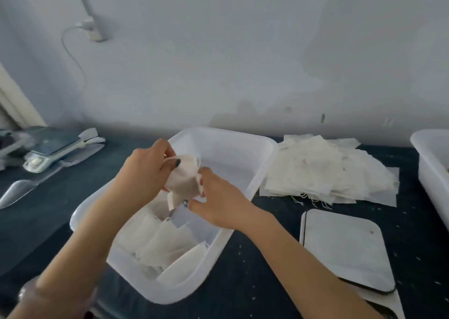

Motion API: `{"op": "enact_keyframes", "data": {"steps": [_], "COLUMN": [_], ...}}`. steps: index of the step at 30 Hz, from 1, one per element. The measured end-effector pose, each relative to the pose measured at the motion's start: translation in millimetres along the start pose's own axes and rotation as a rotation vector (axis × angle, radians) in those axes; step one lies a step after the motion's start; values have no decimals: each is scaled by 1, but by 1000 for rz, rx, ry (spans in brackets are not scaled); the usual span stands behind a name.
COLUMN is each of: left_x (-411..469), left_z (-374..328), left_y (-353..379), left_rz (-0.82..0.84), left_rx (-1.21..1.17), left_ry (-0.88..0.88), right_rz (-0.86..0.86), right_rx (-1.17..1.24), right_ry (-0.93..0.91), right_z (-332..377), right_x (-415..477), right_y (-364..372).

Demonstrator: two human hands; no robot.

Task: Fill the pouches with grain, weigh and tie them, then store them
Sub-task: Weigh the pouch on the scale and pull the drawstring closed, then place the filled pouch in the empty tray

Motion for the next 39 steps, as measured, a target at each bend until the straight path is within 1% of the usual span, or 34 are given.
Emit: {"op": "enact_keyframes", "data": {"steps": [2, 4, 7, 10, 11, 13, 15, 18, 20, 24, 26, 31, 34, 36, 39], "left_x": [14, 23, 31, 32, 32, 31, 31, 35, 37, 37, 37, 34, 31, 28, 22], "left_z": [22, 43, 67, 84, 90, 100, 109, 118, 118, 117, 115, 105, 70, 25, -60], "left_y": [10, 25, 45, 65, 71, 82, 85, 86, 88, 90, 90, 86, 75, 69, 71], "left_rz": [12, 62, 115, 189, 217, 263, 271, 246, 249, 298, 312, 323, 224, 194, 204], "left_rx": [-82, -173, -196, -217, -195, -66, 52, 82, 116, 286, 365, 427, 558, 484, 255], "left_ry": [-73, -166, -235, -292, -307, -302, -283, -277, -267, -223, -194, -166, -28, 94, 314], "right_rz": [32, 59, 86, 103, 106, 102, 98, 96, 60, -61, -85, -68, -116, -150, -236], "right_rx": [-80, -206, -339, -397, -406, -419, -432, -433, -391, -129, -46, -86, -26, 13, 85], "right_ry": [33, 58, 47, 20, 11, -5, -19, -42, -74, -149, -186, -261, -294, -287, -237], "right_z": [-2, -6, -9, -8, -7, -5, -4, -4, -3, 5, 7, 3, 1, -3, -17], "right_x": [8, 12, 11, 8, 7, 6, 6, 6, 6, 3, -3, -27, -42, -51, -65], "right_y": [12, 20, 26, 27, 27, 26, 26, 28, 27, 16, 12, 7, -1, -8, -26]}}
Point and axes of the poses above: each hand's wrist, its own x-axis towards the middle knuckle, its own y-axis out of the palm, z = x × y, the point moved 6 cm from there along x, towards the middle knuckle, and after that the axes turned 3 degrees about -z, right-handed, at the moved point
